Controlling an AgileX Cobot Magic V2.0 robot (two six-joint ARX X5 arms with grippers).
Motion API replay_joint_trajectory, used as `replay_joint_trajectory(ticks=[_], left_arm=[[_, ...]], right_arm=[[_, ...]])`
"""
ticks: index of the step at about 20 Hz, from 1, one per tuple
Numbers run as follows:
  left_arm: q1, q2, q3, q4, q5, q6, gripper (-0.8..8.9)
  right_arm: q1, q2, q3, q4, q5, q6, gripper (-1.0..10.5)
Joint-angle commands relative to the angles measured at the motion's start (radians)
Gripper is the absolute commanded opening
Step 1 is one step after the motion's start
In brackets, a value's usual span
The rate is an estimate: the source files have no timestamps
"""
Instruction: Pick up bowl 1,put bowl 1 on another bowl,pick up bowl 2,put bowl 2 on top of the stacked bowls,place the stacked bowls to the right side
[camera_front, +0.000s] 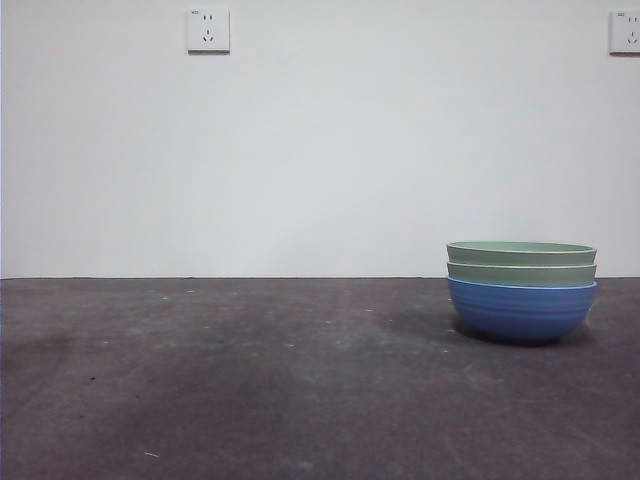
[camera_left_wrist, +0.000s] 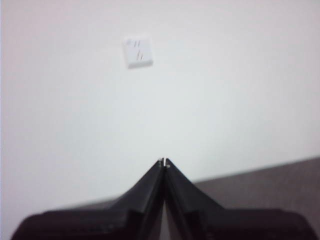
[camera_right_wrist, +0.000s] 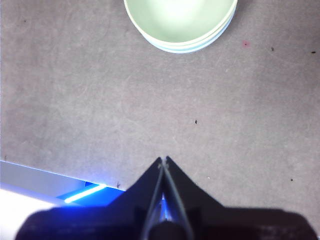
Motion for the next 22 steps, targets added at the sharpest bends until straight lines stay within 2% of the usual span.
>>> replay_joint_trajectory(ticks=[1,5,12,18,22], left_arm=[[0.028,-0.106,-0.175,0.011,0.006,0.006,-0.03],[0.053,-0.208,-0.352,0.011,0.005,-0.003,-0.03],[0.061,-0.286,-0.527,0.010,0.006,-0.051,-0.03],[0.061,-0.323,-0.543,-0.163,0.006,-0.092,-0.03],[0.061,-0.323,-0.543,-0.158,0.008,-0.105,-0.02]], right_arm=[[0.000,0.002,-0.005,0.002,0.003,0.006,0.0],[0.000,0.002,-0.005,0.002,0.003,0.006,0.0],[0.000,0.002,-0.005,0.002,0.003,0.006,0.0],[0.000,0.002,-0.005,0.003,0.003,0.006,0.0],[0.000,0.002,-0.005,0.004,0.003,0.006,0.0]])
